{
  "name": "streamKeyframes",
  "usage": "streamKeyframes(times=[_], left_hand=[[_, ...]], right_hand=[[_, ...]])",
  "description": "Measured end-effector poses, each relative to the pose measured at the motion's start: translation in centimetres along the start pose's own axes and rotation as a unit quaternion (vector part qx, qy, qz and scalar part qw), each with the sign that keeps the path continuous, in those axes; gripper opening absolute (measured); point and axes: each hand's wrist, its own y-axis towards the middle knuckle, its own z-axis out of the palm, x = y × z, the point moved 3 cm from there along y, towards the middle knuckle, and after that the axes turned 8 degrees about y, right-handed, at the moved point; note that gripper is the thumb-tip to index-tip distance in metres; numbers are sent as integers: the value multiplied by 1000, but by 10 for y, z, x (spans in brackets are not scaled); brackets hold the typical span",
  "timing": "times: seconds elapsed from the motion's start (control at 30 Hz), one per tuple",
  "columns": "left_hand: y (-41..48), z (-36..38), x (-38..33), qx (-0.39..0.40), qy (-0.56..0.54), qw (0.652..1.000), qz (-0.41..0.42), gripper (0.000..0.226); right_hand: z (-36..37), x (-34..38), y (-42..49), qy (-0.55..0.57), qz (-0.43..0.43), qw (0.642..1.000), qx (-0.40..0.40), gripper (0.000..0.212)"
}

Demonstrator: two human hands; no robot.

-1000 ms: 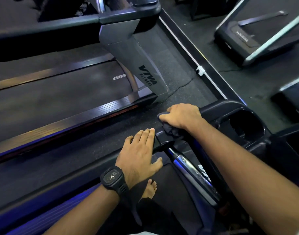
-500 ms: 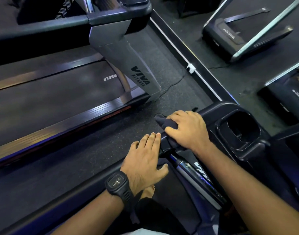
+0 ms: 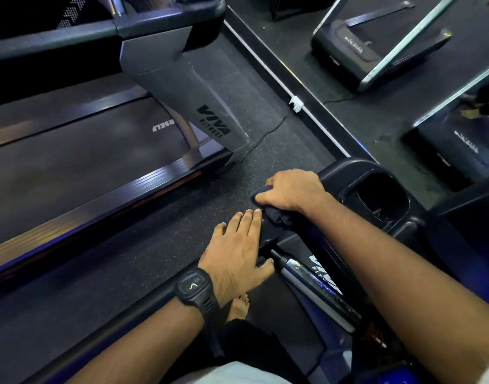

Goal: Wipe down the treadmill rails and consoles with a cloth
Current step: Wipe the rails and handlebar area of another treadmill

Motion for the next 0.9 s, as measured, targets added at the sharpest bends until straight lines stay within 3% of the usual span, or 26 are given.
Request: streamKeyframes(times=[0.07,0.2,0.23,0.33,0.4,0.47,0.53,0.6,0.73,0.77,0.83,0.9], left_hand=[[1,-1,0,0,-2,1000,1,96],[1,-1,0,-5,3,1000,8,96],[2,-1,0,-3,3,1000,8,96],[5,0,1,4,5,1000,8,97],[7,-1,0,3,-2,1000,13,97],[8,-2,-2,-3,-9,1000,16,96],[9,-1,-2,-3,-10,1000,20,96],[11,0,-1,-2,-12,1000,22,96],[17,-3,-3,-2,-13,999,29,96],[17,-3,-5,-1,-15,999,30,96],[20,-4,-6,-2,-15,999,31,96],[22,-3,-6,0,-19,999,35,95]], right_hand=[[1,1,6,-12,4,1000,-5,54],[28,-20,-40,49,-63,967,-242,56],[30,-22,-44,50,-70,961,-261,54],[10,-12,-13,12,-17,996,-86,58],[-2,-7,8,-8,28,999,14,56],[1,-15,10,-3,27,999,-27,57],[15,-28,-16,20,-3,985,-170,60],[26,-36,-38,47,-32,966,-253,56],[-5,-24,2,19,39,998,-40,53],[-8,-22,8,8,51,998,-20,51],[0,-29,3,12,49,996,-78,54],[16,-39,-21,55,27,976,-211,59]])
